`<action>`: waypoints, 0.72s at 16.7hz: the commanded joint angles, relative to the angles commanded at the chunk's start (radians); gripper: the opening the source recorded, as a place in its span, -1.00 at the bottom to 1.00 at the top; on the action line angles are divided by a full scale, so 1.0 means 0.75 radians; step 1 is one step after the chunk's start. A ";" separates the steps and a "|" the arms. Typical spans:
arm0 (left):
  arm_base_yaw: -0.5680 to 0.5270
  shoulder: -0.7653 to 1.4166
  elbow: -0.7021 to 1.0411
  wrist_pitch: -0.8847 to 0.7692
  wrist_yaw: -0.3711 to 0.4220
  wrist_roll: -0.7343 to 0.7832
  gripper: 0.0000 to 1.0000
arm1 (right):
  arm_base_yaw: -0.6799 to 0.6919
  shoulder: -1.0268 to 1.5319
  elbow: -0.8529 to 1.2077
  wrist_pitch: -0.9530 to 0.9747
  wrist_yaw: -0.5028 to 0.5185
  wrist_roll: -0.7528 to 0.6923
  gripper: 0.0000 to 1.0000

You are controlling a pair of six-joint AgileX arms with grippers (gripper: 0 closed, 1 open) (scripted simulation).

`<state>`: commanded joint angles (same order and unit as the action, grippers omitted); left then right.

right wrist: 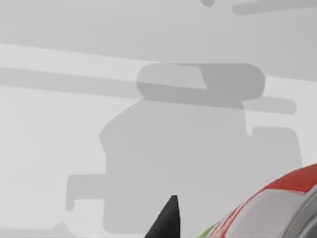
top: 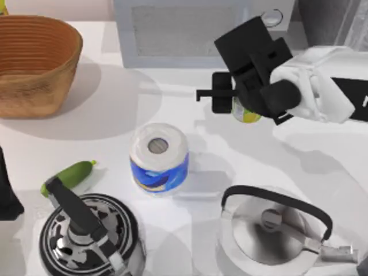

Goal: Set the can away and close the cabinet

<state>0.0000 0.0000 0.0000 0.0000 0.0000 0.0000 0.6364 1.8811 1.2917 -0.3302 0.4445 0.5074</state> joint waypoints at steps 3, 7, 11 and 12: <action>0.000 0.000 0.000 0.000 0.000 0.000 1.00 | 0.001 -0.069 0.099 -0.170 -0.002 -0.002 -1.00; 0.000 0.000 0.000 0.000 0.000 0.000 1.00 | -0.003 -0.123 0.162 -0.273 -0.005 -0.004 -1.00; 0.000 0.000 0.000 0.000 0.000 0.000 1.00 | 0.000 -0.118 0.159 -0.269 -0.005 -0.001 -1.00; 0.000 0.000 0.000 0.000 0.000 0.000 1.00 | -0.003 -0.133 0.147 -0.264 -0.008 0.000 -1.00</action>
<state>0.0000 0.0000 0.0000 0.0000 0.0000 0.0000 0.6343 1.7814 1.4017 -0.5282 0.4385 0.5072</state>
